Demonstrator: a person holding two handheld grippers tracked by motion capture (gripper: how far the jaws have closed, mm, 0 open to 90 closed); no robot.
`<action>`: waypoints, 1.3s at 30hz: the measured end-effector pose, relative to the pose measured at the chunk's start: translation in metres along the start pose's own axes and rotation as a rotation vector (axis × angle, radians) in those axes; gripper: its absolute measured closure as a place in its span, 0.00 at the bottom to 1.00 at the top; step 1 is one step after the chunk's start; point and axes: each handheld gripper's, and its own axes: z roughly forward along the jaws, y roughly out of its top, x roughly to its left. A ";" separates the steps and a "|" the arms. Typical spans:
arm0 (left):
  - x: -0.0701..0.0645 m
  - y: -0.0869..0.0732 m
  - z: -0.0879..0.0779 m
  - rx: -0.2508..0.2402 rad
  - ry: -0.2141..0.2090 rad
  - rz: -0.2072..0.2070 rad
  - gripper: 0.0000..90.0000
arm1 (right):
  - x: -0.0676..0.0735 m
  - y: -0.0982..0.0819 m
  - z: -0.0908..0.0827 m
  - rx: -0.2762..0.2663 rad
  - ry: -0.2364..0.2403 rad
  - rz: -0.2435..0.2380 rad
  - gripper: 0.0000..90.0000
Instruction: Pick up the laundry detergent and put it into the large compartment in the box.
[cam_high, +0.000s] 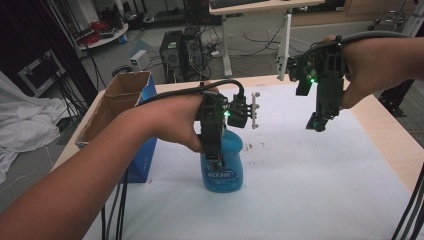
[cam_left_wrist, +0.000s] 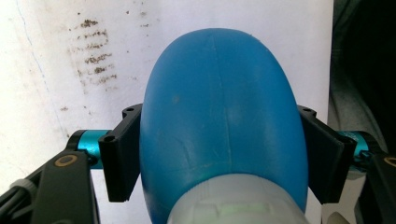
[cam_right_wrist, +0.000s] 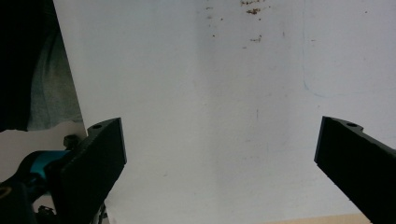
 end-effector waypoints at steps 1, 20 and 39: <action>0.000 0.000 0.000 0.001 -0.001 -0.001 0.29 | 0.000 0.000 0.000 0.000 0.002 0.000 0.01; -0.001 0.002 0.000 0.026 0.017 -0.005 0.42 | 0.000 -0.003 0.000 -0.003 -0.003 0.008 0.01; -0.002 -0.006 -0.032 0.052 0.053 -0.041 0.42 | 0.000 -0.005 0.000 -0.009 -0.002 0.013 0.01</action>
